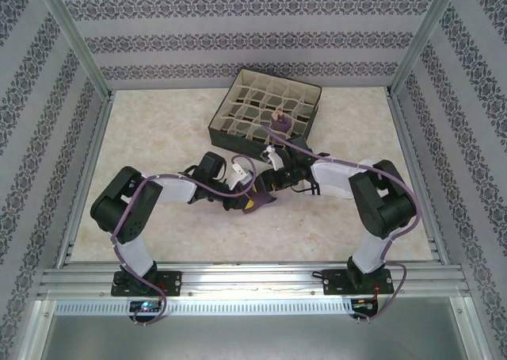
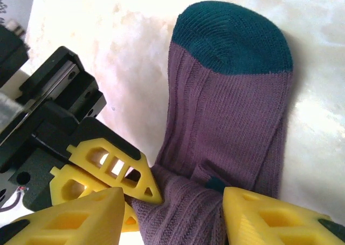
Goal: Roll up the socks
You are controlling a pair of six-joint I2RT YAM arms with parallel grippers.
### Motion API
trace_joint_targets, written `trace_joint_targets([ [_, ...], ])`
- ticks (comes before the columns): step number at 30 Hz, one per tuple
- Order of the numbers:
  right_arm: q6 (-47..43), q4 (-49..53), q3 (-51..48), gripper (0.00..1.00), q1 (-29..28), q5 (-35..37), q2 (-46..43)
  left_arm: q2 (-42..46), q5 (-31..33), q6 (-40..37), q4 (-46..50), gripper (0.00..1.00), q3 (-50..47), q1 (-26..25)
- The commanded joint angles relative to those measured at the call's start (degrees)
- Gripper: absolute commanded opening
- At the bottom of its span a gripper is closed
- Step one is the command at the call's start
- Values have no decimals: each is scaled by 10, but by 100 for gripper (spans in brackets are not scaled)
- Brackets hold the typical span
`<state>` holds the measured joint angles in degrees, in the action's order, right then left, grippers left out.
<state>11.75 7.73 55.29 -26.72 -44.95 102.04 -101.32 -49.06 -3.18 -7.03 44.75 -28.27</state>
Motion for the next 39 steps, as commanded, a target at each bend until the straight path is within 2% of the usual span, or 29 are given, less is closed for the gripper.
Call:
trace_joint_targets([
  [1,-21,-8,12,51,5,-52,24,-26,39,41,30,0,-28,30],
  [14,-43,4,-17,47,-3,-46,33,-86,-5,99,34,0,-8,84],
  [17,-53,6,-21,39,-15,-33,32,-97,-8,99,43,0,2,86],
  [19,-56,11,-20,30,-23,-18,30,-96,-9,99,35,0,2,86],
  [22,-54,52,-11,15,-40,46,25,-80,-25,99,-7,0,-9,80],
  [23,-54,80,-2,13,-45,79,24,-70,-25,98,-22,2,-15,77],
  [25,-49,138,10,11,-55,140,20,-44,-13,91,-47,12,-26,69],
  [26,-40,156,9,10,-56,158,16,-30,-3,80,-54,18,-31,65],
  [28,-9,172,-2,8,-56,172,2,2,14,49,-65,24,-40,58],
  [35,65,219,-12,6,-68,191,-16,122,48,-56,-138,27,-102,30],
  [37,77,230,-7,6,-74,191,-14,167,94,-112,-161,28,-132,-3],
  [39,85,241,0,6,-76,189,-11,206,166,-177,-174,31,-162,-50],
])
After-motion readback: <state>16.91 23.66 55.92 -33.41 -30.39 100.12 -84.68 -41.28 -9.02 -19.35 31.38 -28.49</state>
